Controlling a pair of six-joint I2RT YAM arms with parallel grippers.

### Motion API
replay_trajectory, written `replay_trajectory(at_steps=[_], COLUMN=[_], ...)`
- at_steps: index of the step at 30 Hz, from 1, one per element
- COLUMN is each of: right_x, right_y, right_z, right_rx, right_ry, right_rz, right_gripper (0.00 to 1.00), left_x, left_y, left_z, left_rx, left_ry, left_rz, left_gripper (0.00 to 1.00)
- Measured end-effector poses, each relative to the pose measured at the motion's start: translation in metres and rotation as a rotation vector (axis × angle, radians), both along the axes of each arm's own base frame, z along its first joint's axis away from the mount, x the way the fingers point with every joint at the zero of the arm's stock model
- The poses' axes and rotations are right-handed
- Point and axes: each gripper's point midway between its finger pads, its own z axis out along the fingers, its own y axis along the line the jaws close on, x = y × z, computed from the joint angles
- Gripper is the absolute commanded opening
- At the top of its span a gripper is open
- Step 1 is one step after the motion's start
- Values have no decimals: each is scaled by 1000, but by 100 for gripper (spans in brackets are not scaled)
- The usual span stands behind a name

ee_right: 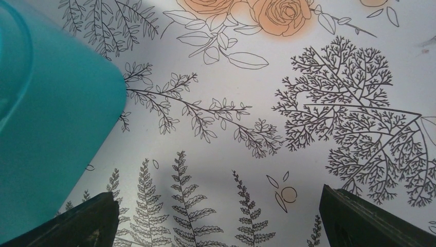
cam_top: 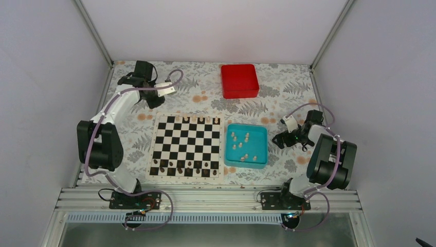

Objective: Set up the chess pieces on the board
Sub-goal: Place the chess piece on the chessboard.

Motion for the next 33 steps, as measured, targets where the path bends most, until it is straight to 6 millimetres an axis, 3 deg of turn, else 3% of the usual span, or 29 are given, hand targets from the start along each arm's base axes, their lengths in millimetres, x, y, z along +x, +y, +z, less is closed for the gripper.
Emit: replay_trajectory(at_steps=[11,18,33], right_x=[-2,0,2], right_y=[1,1,1], right_z=[-3,-4,-5], right_rx=[4,0,1], right_ry=[13,4,-6], right_rz=[3,15,21], right_gripper=[100,100,100], left_x=[-2,-10,-13], left_y=[10,15,19], left_z=[-70,-101,-120], left_rx=[8,16,18], left_ry=[132,205,237], left_rz=[10,18,29], left_gripper=[15,15,14])
